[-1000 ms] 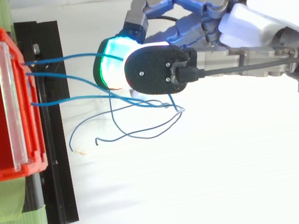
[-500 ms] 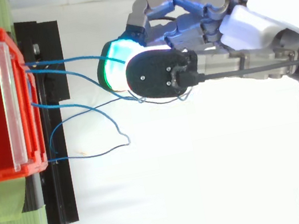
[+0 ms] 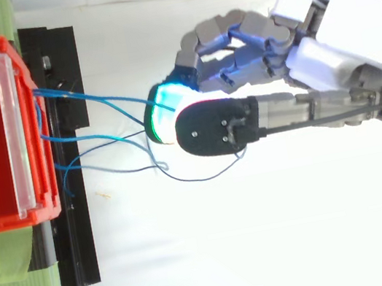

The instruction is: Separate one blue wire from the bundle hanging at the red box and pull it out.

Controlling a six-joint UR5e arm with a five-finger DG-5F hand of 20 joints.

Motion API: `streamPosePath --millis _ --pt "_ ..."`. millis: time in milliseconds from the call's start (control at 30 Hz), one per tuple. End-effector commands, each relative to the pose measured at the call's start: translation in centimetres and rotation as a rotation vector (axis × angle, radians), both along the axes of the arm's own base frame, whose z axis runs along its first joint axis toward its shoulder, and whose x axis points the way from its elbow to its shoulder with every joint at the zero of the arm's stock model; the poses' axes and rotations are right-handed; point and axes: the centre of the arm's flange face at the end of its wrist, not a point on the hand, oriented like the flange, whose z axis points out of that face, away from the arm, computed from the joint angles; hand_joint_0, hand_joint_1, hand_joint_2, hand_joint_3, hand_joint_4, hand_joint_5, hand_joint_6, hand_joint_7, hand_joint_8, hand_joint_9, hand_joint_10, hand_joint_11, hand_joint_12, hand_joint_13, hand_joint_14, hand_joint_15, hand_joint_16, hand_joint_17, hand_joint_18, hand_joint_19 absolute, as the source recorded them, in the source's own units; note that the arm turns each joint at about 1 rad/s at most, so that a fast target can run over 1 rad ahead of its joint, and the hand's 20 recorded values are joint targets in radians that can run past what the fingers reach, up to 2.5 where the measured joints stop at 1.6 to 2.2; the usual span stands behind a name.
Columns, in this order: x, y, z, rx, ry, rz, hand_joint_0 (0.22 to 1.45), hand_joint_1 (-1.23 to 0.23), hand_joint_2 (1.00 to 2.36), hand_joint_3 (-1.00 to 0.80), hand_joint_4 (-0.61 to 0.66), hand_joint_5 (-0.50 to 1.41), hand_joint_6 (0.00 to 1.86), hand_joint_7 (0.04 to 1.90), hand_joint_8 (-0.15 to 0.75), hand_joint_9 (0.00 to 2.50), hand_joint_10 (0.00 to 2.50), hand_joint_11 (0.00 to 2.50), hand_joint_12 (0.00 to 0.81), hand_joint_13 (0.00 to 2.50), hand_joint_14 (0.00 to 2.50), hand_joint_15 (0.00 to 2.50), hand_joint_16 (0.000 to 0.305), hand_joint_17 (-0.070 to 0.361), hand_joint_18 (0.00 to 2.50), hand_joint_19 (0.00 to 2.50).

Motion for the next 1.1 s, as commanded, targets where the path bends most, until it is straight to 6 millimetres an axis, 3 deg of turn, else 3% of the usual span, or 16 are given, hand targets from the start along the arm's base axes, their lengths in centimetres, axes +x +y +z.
streamPosePath --millis 0,300,633,1067 --pt "-0.4 0.9 -1.0 0.045 -0.028 0.004 0.60 -0.78 1.02 -0.08 0.06 -0.16 0.88 1.04 0.329 0.61 0.01 0.51 0.450 0.46 0.01 0.40 0.061 0.137 0.48 0.34" --pt "-1.7 2.3 -1.2 0.082 0.007 -0.016 0.60 -0.78 1.02 -0.08 0.06 -0.16 0.88 1.03 0.330 0.62 0.01 0.51 0.453 0.47 0.01 0.41 0.061 0.137 0.49 0.35" --pt "-5.4 3.4 -4.8 0.157 -0.014 -0.088 0.60 -0.77 1.02 -0.08 0.06 -0.16 0.88 1.03 0.333 0.63 0.01 0.53 0.455 0.48 0.01 0.41 0.061 0.137 0.50 0.35" --pt "-7.1 4.6 -5.9 0.148 -0.010 -0.108 0.60 -0.77 1.02 -0.08 0.06 -0.17 0.89 1.02 0.335 0.64 0.01 0.53 0.459 0.49 0.01 0.41 0.061 0.137 0.52 0.35"
